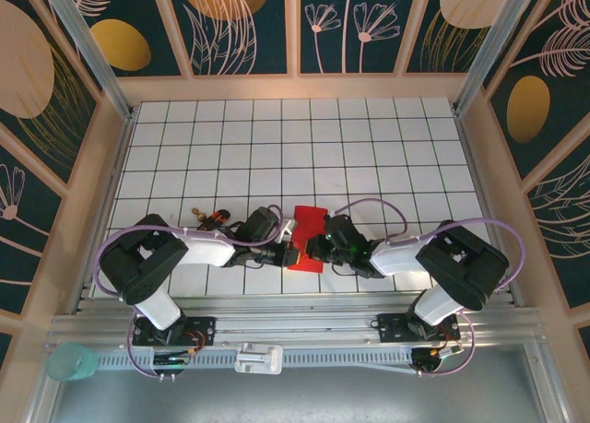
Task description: Fold a paper plane with a square sheet of paper (pick it up from the middle)
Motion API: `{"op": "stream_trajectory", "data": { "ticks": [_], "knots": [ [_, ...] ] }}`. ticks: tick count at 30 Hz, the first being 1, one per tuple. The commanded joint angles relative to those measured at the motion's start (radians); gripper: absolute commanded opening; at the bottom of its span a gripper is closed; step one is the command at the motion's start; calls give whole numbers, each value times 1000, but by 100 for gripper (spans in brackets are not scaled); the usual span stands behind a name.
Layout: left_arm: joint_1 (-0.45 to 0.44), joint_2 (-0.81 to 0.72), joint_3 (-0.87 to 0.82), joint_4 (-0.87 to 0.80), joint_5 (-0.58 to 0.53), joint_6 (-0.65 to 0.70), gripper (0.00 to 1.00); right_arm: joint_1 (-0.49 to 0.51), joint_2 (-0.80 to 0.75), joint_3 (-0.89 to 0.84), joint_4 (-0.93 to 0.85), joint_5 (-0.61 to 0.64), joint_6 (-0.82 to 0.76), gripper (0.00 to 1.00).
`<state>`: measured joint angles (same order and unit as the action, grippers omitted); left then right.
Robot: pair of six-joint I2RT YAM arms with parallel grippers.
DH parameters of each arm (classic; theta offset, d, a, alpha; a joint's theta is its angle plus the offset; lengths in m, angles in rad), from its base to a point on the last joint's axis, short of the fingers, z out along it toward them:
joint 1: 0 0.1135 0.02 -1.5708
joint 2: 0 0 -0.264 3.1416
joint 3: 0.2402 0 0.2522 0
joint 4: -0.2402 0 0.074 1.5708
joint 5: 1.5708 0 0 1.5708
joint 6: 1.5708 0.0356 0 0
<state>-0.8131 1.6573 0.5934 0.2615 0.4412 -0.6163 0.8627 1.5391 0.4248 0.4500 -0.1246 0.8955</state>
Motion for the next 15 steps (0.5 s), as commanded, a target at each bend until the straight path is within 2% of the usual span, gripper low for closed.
{"op": "stream_trajectory", "data": {
  "ticks": [1,15],
  "knots": [
    [-1,11,-12,-70,-50,47,0,-7,44,-9,-102,26,-23,1],
    [-2,-85,-119,-91,-9,45,0,-8,77,3,-148,28,-23,0]
  ]
}}
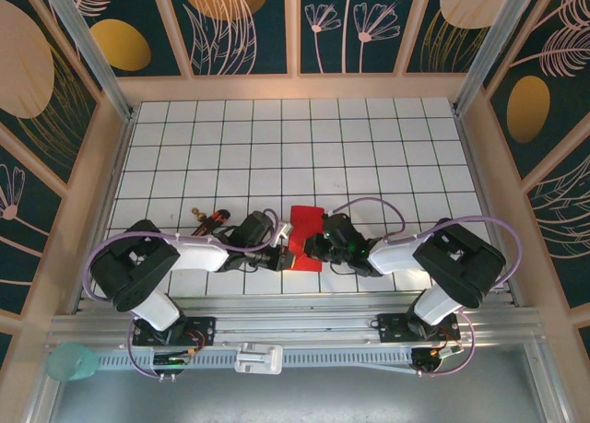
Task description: Fold a paper plane with a square sheet of paper (pick it up from the middle)
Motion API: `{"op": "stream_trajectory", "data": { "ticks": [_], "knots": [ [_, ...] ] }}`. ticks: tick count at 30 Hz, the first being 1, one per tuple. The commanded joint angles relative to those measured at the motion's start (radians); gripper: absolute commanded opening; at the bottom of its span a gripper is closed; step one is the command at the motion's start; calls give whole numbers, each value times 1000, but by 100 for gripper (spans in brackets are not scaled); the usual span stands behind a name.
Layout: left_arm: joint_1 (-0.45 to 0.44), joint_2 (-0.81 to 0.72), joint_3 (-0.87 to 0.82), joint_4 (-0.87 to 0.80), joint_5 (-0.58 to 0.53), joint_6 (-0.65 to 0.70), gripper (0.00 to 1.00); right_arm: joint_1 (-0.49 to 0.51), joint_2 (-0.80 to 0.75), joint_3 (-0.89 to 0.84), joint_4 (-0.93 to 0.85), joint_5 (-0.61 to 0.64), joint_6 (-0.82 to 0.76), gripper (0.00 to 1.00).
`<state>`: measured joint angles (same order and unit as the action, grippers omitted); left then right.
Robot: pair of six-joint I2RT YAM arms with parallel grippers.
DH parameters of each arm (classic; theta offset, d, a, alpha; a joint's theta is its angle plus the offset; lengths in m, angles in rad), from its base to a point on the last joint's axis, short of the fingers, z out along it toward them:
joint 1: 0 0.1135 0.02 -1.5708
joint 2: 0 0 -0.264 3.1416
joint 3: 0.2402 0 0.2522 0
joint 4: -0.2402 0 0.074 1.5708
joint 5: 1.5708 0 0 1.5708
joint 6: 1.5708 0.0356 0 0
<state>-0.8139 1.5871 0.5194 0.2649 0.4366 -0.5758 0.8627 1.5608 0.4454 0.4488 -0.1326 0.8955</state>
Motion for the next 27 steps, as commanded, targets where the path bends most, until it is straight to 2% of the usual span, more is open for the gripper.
{"op": "stream_trajectory", "data": {
  "ticks": [1,7,11,17,27],
  "knots": [
    [-2,-22,-56,-94,-1,-2,0,-7,57,-16,-151,36,-23,0],
    [-2,-79,-94,-92,21,-49,0,-12,69,-7,-161,31,-33,0],
    [0,-142,-111,84,87,-172,0,-13,77,-3,-153,21,-36,0],
    [15,-36,-65,256,161,-289,0,-12,71,-5,-154,21,-35,0],
    [50,75,15,149,120,-224,0,-13,71,-8,-151,22,-35,0]
  ]
}}
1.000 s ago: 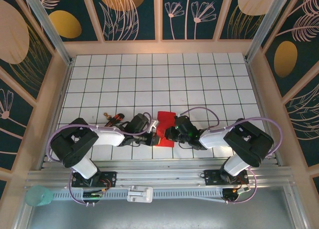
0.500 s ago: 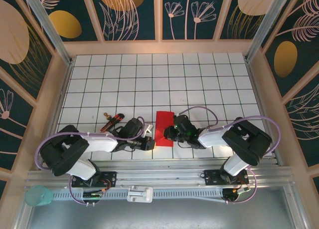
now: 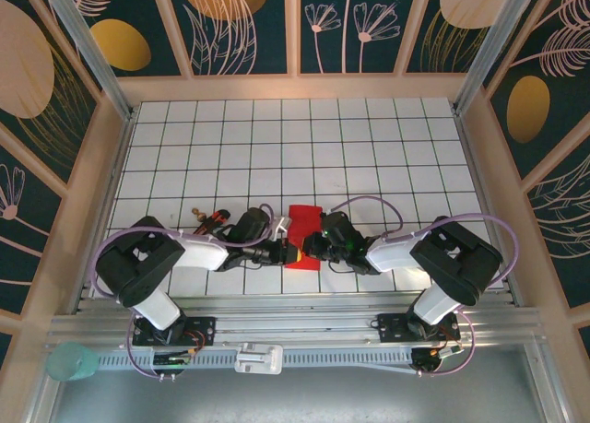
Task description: Fold a paper plane with a square sheet of paper (pick it up from the middle)
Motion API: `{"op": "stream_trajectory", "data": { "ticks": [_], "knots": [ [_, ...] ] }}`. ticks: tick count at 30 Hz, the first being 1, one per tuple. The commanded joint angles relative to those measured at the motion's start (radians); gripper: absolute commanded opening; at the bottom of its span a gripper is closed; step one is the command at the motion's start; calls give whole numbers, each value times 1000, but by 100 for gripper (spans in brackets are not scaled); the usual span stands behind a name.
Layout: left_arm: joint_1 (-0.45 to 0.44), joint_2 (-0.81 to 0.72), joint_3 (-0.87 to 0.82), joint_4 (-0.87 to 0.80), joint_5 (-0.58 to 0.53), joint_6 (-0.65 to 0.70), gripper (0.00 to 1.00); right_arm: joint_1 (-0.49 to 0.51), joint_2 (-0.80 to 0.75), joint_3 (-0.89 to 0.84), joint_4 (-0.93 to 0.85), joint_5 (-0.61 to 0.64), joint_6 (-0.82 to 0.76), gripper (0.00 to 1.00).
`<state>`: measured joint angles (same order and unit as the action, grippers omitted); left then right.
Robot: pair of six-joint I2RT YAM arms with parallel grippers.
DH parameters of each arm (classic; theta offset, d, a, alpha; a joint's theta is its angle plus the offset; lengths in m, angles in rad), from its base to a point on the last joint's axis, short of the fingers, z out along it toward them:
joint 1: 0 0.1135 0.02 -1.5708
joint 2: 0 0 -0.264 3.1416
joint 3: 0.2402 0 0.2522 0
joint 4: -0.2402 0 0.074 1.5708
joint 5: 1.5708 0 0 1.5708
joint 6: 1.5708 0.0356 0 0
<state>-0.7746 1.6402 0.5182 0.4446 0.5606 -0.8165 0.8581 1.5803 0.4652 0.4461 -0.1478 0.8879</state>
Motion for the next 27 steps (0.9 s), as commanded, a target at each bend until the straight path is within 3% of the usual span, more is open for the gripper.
{"op": "stream_trajectory", "data": {
  "ticks": [1,16,27],
  "knots": [
    [13,27,17,-48,-12,22,0,-8,51,-28,-150,37,-29,0],
    [11,51,-40,-167,-7,111,0,-8,65,-19,-180,45,-26,0],
    [-34,6,-9,-408,-146,156,0,-8,85,4,-208,44,-35,0]
  ]
}}
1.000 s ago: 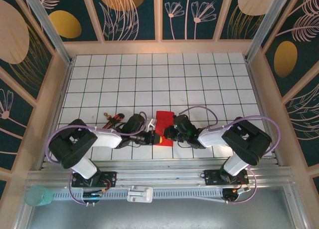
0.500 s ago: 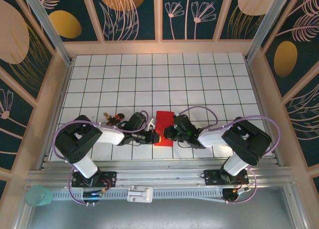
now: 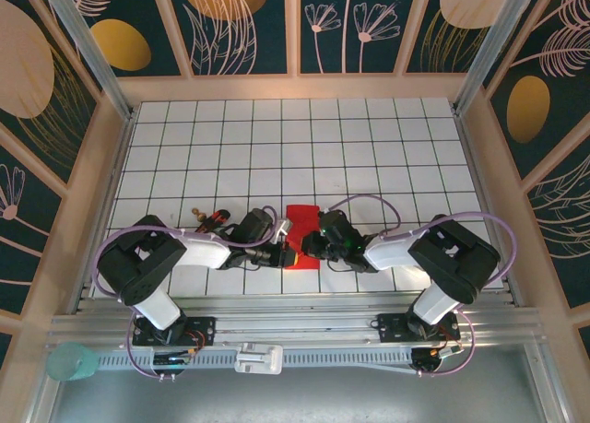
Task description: Fold a paper plane with a square sheet of paper (pick it up from the middle)
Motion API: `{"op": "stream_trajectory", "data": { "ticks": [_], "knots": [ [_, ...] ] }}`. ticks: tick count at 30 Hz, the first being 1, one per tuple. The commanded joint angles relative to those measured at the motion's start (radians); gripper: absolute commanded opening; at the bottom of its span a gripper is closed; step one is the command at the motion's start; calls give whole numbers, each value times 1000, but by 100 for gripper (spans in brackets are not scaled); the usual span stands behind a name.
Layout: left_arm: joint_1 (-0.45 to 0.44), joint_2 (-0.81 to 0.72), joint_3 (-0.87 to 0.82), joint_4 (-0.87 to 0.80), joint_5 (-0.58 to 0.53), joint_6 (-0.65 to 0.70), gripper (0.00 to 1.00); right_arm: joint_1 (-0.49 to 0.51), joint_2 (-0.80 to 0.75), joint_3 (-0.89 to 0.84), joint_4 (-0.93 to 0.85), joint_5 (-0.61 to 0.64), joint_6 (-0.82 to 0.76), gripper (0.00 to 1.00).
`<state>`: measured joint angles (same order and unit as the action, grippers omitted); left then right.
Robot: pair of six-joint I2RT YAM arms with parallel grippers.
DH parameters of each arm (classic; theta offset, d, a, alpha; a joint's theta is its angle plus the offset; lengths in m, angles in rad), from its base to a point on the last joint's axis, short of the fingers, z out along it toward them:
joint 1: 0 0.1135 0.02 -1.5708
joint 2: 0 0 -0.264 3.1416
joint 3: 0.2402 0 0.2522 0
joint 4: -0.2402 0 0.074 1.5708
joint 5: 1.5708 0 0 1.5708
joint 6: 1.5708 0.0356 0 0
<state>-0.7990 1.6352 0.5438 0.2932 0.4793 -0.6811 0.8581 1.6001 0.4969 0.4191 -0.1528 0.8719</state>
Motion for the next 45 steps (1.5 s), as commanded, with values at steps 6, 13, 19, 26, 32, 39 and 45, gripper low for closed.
{"op": "stream_trajectory", "data": {
  "ticks": [6,13,19,26,32,39,45],
  "knots": [
    [-11,-1,-18,-319,-41,31,0,-10,72,-26,-189,51,-20,0],
    [-16,-44,-26,-364,-19,26,0,-10,75,-24,-195,56,-17,0],
    [-24,-74,-44,-393,-22,26,0,-11,80,-22,-194,55,-16,0],
    [-20,-172,-21,-395,-22,19,0,-11,86,-23,-189,50,-19,0],
    [15,-209,-26,-130,70,-117,0,-10,87,-18,-188,45,-21,0],
    [31,-89,16,-108,47,-90,0,-10,85,-21,-184,43,-20,0],
    [31,-34,28,-139,41,-46,0,-10,86,-18,-181,41,-22,0]
  ]
}}
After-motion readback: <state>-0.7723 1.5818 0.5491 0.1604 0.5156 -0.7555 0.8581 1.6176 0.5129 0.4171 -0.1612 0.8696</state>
